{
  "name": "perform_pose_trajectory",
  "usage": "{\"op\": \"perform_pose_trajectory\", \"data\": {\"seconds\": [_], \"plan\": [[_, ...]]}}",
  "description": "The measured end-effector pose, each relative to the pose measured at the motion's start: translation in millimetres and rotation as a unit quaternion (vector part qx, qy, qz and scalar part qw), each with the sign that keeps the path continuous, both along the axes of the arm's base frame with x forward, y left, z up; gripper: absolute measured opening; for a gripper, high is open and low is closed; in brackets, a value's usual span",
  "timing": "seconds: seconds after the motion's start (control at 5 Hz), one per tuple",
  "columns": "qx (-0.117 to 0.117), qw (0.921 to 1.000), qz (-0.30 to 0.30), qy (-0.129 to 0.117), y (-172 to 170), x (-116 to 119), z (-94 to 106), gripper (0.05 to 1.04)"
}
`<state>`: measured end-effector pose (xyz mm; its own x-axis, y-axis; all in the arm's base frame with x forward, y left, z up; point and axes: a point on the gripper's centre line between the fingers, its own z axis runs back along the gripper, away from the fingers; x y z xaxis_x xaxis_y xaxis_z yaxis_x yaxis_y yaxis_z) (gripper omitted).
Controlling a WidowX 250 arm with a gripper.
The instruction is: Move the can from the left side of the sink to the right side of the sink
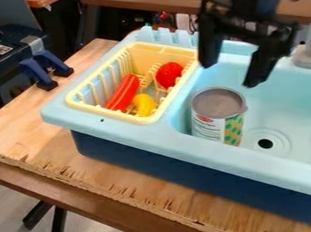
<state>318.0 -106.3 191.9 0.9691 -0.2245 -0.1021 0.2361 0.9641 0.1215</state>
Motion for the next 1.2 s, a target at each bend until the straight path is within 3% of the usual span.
{"op": "perform_pose_trajectory", "data": {"seconds": [0.4, 0.6, 0.8, 1.0, 1.2], "plan": [[0.033, 0.9993, 0.015, -0.004, 20.8, 2.5, -14.7, 0.999], [0.02, 0.9997, 0.013, -0.01, 23.7, 9.8, -11.5, 0.999], [0.046, 0.9989, 0.003, 0.0, 17.3, 16.5, -20.5, 0.999], [0.059, 0.9978, 0.013, -0.027, 14.9, 22.1, -27.2, 0.999], [0.093, 0.9934, 0.047, -0.048, 16.3, 24.7, -28.0, 0.999]]}}
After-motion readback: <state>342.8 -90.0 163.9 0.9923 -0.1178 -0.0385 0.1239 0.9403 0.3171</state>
